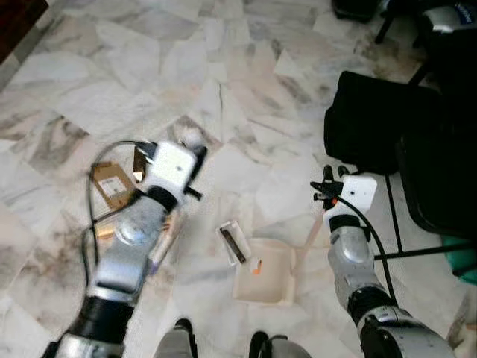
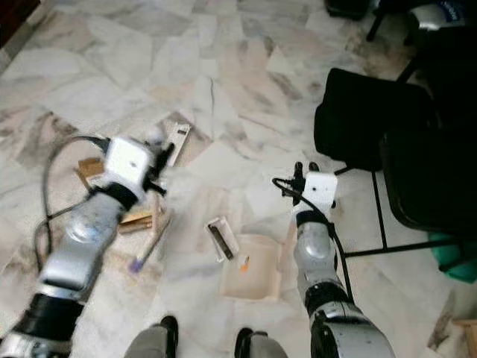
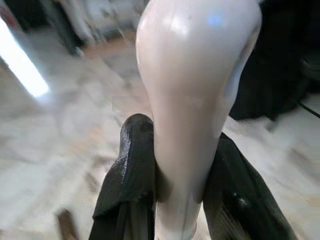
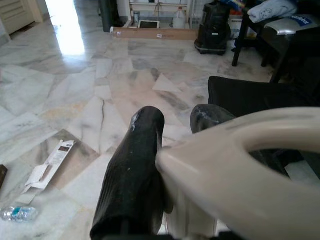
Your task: Sweep floor
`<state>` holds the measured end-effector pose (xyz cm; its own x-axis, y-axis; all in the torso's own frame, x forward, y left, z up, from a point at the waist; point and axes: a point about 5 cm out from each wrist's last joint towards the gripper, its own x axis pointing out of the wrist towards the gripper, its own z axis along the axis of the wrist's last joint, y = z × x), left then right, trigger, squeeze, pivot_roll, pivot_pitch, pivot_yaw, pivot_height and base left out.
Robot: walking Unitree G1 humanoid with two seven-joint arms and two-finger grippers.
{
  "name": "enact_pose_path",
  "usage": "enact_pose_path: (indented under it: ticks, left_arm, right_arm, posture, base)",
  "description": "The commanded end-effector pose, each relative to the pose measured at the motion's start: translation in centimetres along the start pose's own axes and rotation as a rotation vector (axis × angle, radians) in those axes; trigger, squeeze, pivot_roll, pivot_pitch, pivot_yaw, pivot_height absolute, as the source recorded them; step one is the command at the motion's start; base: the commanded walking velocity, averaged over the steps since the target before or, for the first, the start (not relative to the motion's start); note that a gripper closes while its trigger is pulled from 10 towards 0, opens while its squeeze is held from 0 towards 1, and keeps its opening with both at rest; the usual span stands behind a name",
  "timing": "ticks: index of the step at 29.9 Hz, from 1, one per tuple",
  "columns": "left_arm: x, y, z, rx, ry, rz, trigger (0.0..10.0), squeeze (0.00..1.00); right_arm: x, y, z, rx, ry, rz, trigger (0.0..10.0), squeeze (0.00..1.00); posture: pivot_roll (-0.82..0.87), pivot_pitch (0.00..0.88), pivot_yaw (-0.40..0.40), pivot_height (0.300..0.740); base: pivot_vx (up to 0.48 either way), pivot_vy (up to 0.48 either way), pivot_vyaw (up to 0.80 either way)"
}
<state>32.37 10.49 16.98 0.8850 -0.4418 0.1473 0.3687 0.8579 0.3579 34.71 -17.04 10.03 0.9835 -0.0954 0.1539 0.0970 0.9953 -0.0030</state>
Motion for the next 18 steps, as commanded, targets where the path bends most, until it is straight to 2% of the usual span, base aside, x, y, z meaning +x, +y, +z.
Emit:
enact_pose_path:
  ticks: [1, 5, 6, 8, 9, 10, 11, 12, 13, 14, 16, 17, 18]
  left_arm:
    - [0.9, -1.8, 0.1, -0.026, -0.035, -0.064, 10.0, 0.00]
    - [2.0, -3.5, -0.4, -0.073, -0.023, -0.084, 10.0, 0.00]
    - [2.3, -4.1, -0.2, -0.107, -0.025, -0.092, 10.0, 0.00]
    - [2.4, -4.4, -0.1, -0.123, -0.030, -0.097, 10.0, 0.00]
    - [2.6, -4.8, 0.1, -0.158, -0.038, -0.101, 10.0, 0.00]
    - [3.1, -5.7, 0.8, -0.296, -0.058, -0.112, 10.0, 0.00]
    - [3.1, -5.7, 0.8, -0.296, -0.058, -0.112, 10.0, 0.00]
    - [3.5, -6.3, 1.4, -0.416, -0.076, -0.126, 10.0, 0.00]
    - [3.5, -6.5, 1.7, -0.459, -0.083, -0.135, 10.0, 0.00]
    - [3.5, -6.5, 1.7, -0.459, -0.083, -0.135, 10.0, 0.00]
    - [3.5, -7.1, 2.5, -0.568, -0.103, -0.192, 10.0, 0.00]
    - [3.5, -7.1, 2.5, -0.568, -0.103, -0.192, 10.0, 0.00]
    - [3.2, -7.2, 3.1, -0.618, -0.119, -0.227, 10.0, 0.00]
  right_arm:
    - [-1.7, 0.2, -2.6, 0.018, 0.123, 0.015, 10.0, 0.00]
    - [-1.9, 0.0, -2.7, 0.014, 0.122, 0.009, 10.0, 0.00]
    - [-2.0, -0.1, -2.8, 0.014, 0.124, 0.007, 10.0, 0.00]
    - [-2.1, -0.1, -2.9, 0.014, 0.124, 0.007, 10.0, 0.00]
    - [-2.1, 0.0, -2.9, 0.015, 0.125, 0.006, 10.0, 0.00]
    - [-2.2, 0.0, -3.0, 0.017, 0.126, 0.006, 10.0, 0.00]
    - [-2.2, 0.0, -3.0, 0.017, 0.126, 0.006, 10.0, 0.00]
    - [-2.3, 0.1, -3.0, 0.019, 0.127, 0.006, 10.0, 0.00]
    - [-2.3, 0.1, -3.0, 0.020, 0.127, 0.005, 10.0, 0.00]
    - [-2.3, 0.1, -3.0, 0.020, 0.127, 0.005, 10.0, 0.00]
    - [-2.3, 0.2, -3.0, 0.023, 0.126, 0.005, 10.0, 0.00]
    - [-2.3, 0.2, -3.0, 0.023, 0.126, 0.005, 10.0, 0.00]
    - [-2.3, 0.3, -3.0, 0.024, 0.126, 0.005, 10.0, 0.00]
  posture:
    - [0.24, 0.309, -0.028, 0.740]
    - [0.23, 0.309, -0.025, 0.740]
    - [0.23, 0.309, -0.021, 0.740]
    - [0.23, 0.309, -0.021, 0.740]
    - [0.23, 0.309, -0.019, 0.740]
    - [0.23, 0.310, -0.017, 0.740]
    - [0.23, 0.310, -0.017, 0.740]
    - [0.23, 0.310, -0.018, 0.740]
    - [0.23, 0.310, -0.017, 0.740]
    - [0.23, 0.310, -0.017, 0.740]
    - [0.23, 0.309, -0.015, 0.740]
    - [0.23, 0.309, -0.015, 0.740]
    - [0.24, 0.308, -0.014, 0.740]
  base:
    - [0.000, 0.000, 0.00]
    - [0.000, 0.000, 0.00]
    - [0.000, 0.000, 0.00]
    - [0.000, 0.000, 0.00]
    - [0.000, 0.000, 0.00]
    - [0.000, 0.000, 0.00]
    - [0.000, 0.000, 0.00]
    - [0.000, 0.000, 0.00]
    - [0.000, 0.000, 0.00]
    - [0.000, 0.000, 0.00]
    - [0.000, 0.000, 0.00]
    - [0.000, 0.000, 0.00]
    - [0.000, 0.000, 0.00]
